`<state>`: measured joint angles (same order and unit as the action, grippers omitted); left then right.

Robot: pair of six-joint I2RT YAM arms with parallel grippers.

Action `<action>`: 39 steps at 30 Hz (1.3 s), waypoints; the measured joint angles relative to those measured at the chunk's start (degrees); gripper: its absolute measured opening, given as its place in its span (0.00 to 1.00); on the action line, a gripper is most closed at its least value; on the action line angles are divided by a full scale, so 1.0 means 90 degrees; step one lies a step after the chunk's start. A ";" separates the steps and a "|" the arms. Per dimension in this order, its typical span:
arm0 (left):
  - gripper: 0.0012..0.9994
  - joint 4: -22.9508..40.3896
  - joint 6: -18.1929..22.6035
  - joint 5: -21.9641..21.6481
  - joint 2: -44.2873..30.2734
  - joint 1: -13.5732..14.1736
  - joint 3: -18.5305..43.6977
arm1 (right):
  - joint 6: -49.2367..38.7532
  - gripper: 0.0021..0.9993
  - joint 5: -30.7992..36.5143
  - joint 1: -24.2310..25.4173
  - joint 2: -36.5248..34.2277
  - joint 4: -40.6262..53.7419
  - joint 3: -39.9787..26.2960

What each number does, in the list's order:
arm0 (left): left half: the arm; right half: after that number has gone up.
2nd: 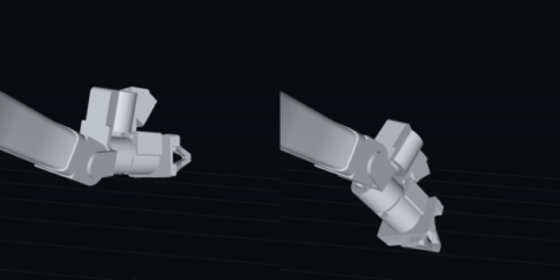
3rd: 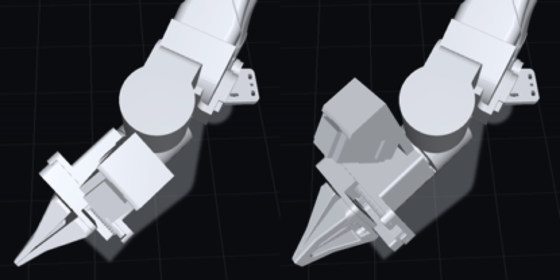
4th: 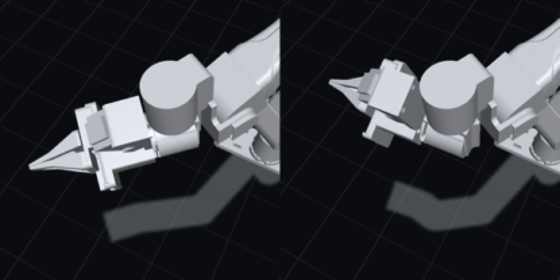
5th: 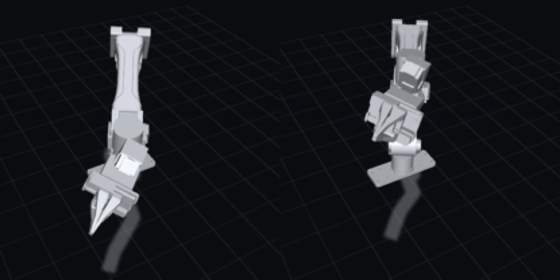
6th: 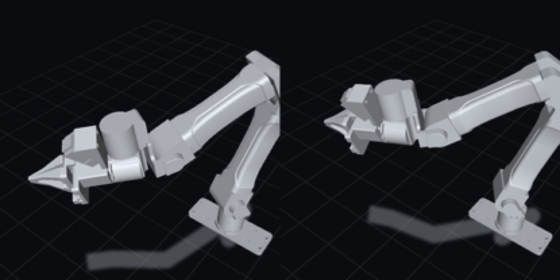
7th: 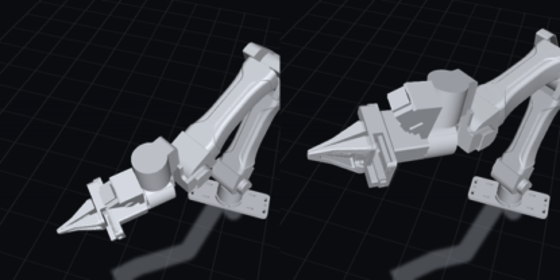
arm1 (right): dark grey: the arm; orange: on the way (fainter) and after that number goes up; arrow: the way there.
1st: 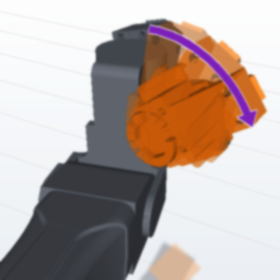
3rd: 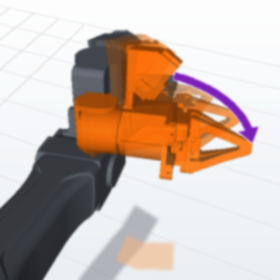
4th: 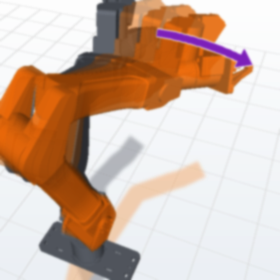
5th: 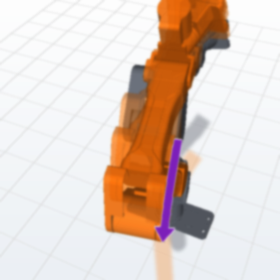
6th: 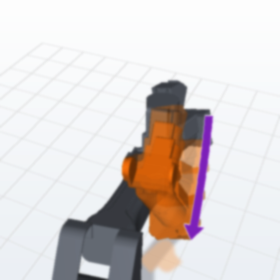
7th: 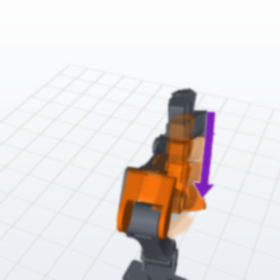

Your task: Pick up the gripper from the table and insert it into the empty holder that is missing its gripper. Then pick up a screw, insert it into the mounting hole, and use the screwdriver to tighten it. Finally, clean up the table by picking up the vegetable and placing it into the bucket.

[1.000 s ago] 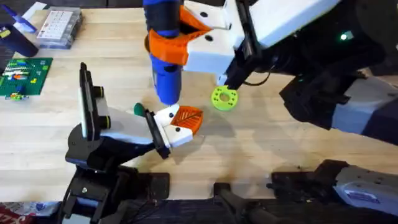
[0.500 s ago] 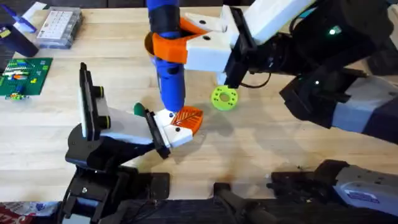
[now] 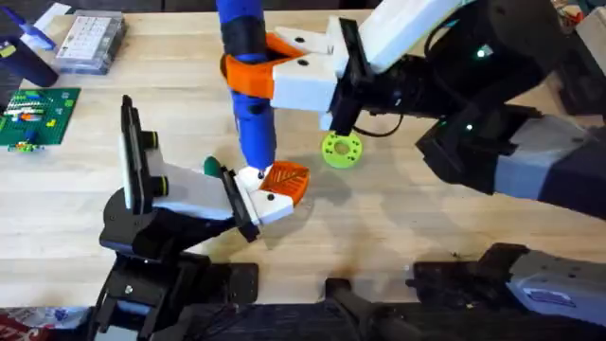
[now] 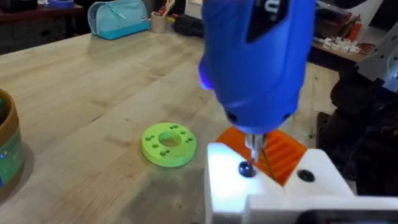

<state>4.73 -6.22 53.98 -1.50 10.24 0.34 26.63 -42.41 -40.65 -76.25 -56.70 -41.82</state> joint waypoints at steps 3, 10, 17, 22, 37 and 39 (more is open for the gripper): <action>0.02 0.0000 0.0000 0.0000 0.0000 0.0000 0.0000 | -0.0133 0.03 0.0069 -0.0086 0.0000 -0.0030 0.0000; 0.02 0.0000 0.0000 0.0000 0.0002 0.0000 0.0000 | -0.0312 0.03 0.0133 -0.0133 0.0000 -0.0086 0.0000; 0.02 0.0000 0.0002 0.0000 0.0000 0.0000 0.0000 | -0.0437 0.04 0.0139 -0.0133 -0.0002 -0.0071 0.0000; 0.02 0.0000 0.0000 0.0002 0.0000 0.0000 0.0000 | -0.0446 0.04 0.0142 -0.0131 -0.0002 0.0072 0.0000; 0.02 0.0000 0.0001 0.0002 0.0000 0.0000 0.0000 | -0.0494 0.04 0.0204 -0.0175 -0.0002 0.0013 0.0000; 0.02 0.0000 0.0002 0.0002 0.0000 0.0000 0.0000 | -0.0502 0.03 0.0204 -0.0172 -0.0001 -0.0152 0.0000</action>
<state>4.73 -6.20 54.00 -1.50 10.24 0.34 22.11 -40.57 -42.20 -76.26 -58.06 -41.82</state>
